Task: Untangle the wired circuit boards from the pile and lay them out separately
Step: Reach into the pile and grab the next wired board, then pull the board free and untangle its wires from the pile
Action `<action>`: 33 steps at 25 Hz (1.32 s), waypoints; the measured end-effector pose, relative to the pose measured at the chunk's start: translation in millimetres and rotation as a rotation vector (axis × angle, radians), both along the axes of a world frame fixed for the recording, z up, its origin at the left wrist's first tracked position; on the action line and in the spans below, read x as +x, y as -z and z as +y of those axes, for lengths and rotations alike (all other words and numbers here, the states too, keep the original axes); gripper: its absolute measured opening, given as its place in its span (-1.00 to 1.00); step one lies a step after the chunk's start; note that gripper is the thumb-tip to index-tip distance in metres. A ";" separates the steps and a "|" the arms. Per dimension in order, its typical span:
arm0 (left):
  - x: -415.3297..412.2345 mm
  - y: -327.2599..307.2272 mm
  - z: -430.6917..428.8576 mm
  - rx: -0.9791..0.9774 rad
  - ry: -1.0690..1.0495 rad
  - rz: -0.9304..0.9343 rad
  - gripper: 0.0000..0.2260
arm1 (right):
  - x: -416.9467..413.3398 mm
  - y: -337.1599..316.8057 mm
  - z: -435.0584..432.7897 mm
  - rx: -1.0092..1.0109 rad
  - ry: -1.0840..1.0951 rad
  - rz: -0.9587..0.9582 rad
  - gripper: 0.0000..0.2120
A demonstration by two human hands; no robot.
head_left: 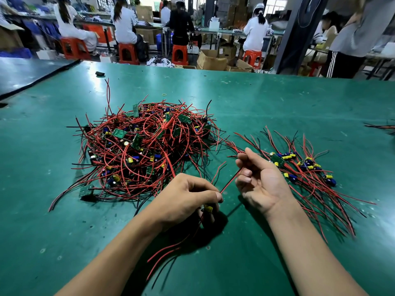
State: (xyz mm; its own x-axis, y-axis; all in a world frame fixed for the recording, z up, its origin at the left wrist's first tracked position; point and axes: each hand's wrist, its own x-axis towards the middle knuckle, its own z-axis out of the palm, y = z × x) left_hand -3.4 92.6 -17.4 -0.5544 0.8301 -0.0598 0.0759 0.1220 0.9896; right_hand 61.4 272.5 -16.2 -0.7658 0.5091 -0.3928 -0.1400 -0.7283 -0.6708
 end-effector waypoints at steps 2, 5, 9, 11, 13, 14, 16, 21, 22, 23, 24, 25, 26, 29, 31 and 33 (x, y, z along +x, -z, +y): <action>1.4 1.8 1.9 0.019 0.001 -0.030 -0.88 | -0.3 1.5 0.5 -0.033 0.016 -0.017 -0.66; 5.0 4.2 3.3 0.055 -0.024 -0.072 -0.91 | -1.9 5.9 -1.4 -0.032 -0.007 -0.043 -0.67; -0.5 -0.4 2.7 0.233 -0.163 -0.335 -0.70 | 3.5 5.2 -11.8 0.299 -0.322 -0.024 -0.55; -7.5 -3.7 2.3 0.305 -0.199 -0.442 -0.53 | 5.3 8.7 -23.7 0.406 -0.540 0.049 -0.54; -11.3 -6.2 0.3 0.311 -0.190 -0.470 -0.46 | 5.9 11.9 -35.6 0.388 -0.642 0.129 -0.57; -11.8 -7.2 -0.9 0.293 -0.188 -0.456 -0.44 | 6.1 11.6 -39.1 0.376 -0.652 0.156 -0.60; -11.4 -7.5 -2.0 0.247 -0.198 -0.425 -0.40 | 6.6 9.3 -42.0 0.399 -0.636 0.163 -0.66; -12.2 -13.4 -3.4 0.266 -0.191 -0.676 -0.47 | 7.3 2.3 -40.9 0.448 -0.494 0.180 -0.79; -12.4 -14.4 -5.2 0.323 -0.176 -0.763 -0.51 | 6.6 1.1 -41.0 0.411 -0.450 0.218 -0.81; -11.7 -15.2 -5.9 0.376 -0.164 -0.812 -0.56 | 6.3 -0.2 -41.1 0.371 -0.404 0.255 -0.83; -10.5 -15.0 -6.0 0.411 -0.161 -0.816 -0.59 | 6.2 -1.0 -40.6 0.337 -0.356 0.283 -0.84; -8.7 -14.7 -5.2 0.431 -0.164 -0.792 -0.59 | 6.4 -1.8 -40.7 0.313 -0.309 0.305 -0.85; -6.9 -13.8 -4.0 0.446 -0.171 -0.755 -0.60 | 6.1 -2.1 -41.1 0.305 -0.265 0.324 -0.87; -2.4 -12.4 -1.6 0.529 -0.188 -0.703 -0.74 | 3.9 -0.4 -45.1 0.427 -0.186 0.376 -0.90; -1.2 -14.3 -1.2 0.573 -0.225 -0.704 -0.82 | 4.8 0.2 -45.3 0.569 -0.179 0.389 -0.82; -3.9 -16.8 -2.8 0.595 -0.274 -0.715 -0.85 | 7.2 0.2 -42.5 0.671 -0.250 0.418 -0.74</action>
